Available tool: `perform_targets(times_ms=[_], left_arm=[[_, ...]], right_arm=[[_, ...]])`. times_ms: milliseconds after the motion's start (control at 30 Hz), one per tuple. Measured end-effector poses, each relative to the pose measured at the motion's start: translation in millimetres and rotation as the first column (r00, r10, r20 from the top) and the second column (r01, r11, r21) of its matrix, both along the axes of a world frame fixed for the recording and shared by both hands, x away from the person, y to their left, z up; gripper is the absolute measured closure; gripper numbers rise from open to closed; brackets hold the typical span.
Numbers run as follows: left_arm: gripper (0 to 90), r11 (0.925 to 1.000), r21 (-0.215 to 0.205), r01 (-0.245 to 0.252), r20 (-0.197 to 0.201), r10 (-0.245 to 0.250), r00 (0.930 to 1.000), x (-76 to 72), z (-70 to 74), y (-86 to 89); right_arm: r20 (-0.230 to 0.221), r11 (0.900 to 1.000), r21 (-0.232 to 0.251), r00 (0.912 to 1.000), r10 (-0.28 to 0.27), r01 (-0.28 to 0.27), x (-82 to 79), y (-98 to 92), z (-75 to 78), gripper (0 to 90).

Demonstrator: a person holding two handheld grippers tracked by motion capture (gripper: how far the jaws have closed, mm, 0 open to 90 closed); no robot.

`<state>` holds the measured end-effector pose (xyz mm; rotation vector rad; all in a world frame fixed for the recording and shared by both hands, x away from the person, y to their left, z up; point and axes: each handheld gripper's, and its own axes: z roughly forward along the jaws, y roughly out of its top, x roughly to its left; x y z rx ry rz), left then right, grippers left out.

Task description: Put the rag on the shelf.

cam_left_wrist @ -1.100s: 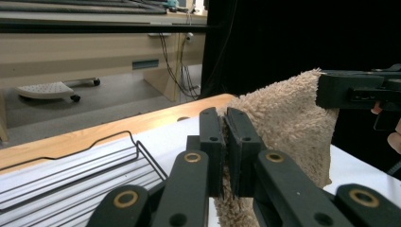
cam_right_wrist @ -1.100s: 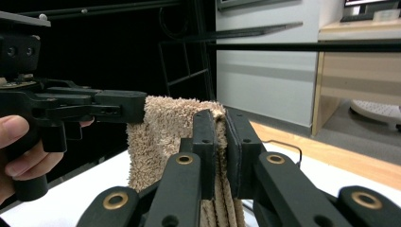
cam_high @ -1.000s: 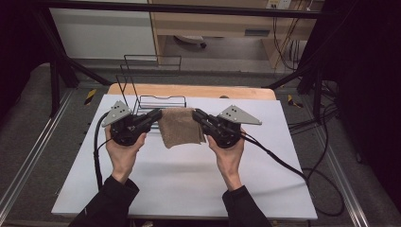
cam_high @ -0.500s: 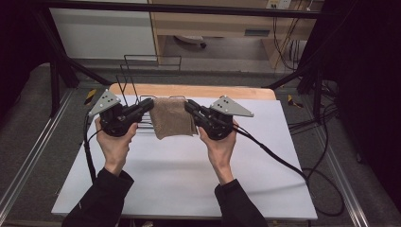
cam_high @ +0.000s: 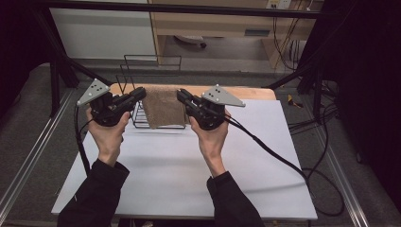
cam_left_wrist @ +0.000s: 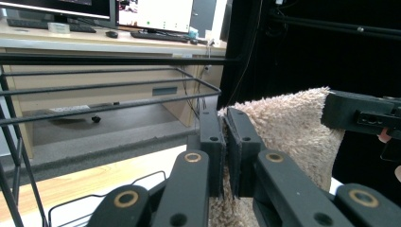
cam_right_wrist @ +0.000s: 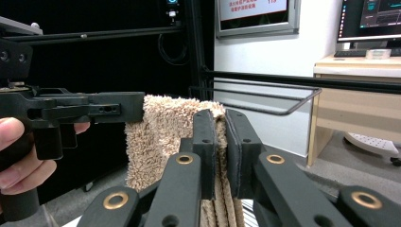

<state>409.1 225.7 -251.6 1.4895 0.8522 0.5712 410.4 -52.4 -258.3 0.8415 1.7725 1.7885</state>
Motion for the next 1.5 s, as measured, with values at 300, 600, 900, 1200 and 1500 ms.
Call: perform_targets(times_ms=[300, 600, 900, 1200, 1500], left_arm=[[85.6, 0.9998, 0.002, -0.022, 0.016, 0.022, 0.9996, 8.3, 13.2, 6.8], [85.7, 0.9993, 0.000, -0.036, 0.039, 0.036, 0.9986, 14.5, 25.5, 13.5], [85.7, 0.9986, 0.002, -0.053, 0.066, 0.052, 0.9964, 20.6, 39.9, 18.3], [85.7, 0.9978, -0.014, -0.064, 0.091, 0.065, 0.9937, 25.7, 52.0, 22.9], [85.7, 0.9968, -0.010, -0.079, 0.098, 0.080, 0.9920, 32.9, 63.2, 28.2]], right_arm=[[0.017, 1.000, 0.004, 0.9998, -0.010, 0.010, 9.2, 10.5, 11.7, 83.8], [0.031, 1.000, 0.009, 0.9993, -0.019, 0.019, 19.0, 19.1, 24.0, 83.7], [0.056, 0.999, 0.023, 0.9981, -0.025, 0.024, 28.2, 26.1, 35.4, 83.8], [0.077, 0.999, 0.030, 0.9966, -0.032, 0.029, 34.9, 32.8, 50.7, 83.8], [0.089, 0.999, 0.033, 0.9955, -0.033, 0.030, 40.9, 40.2, 61.5, 83.9]])
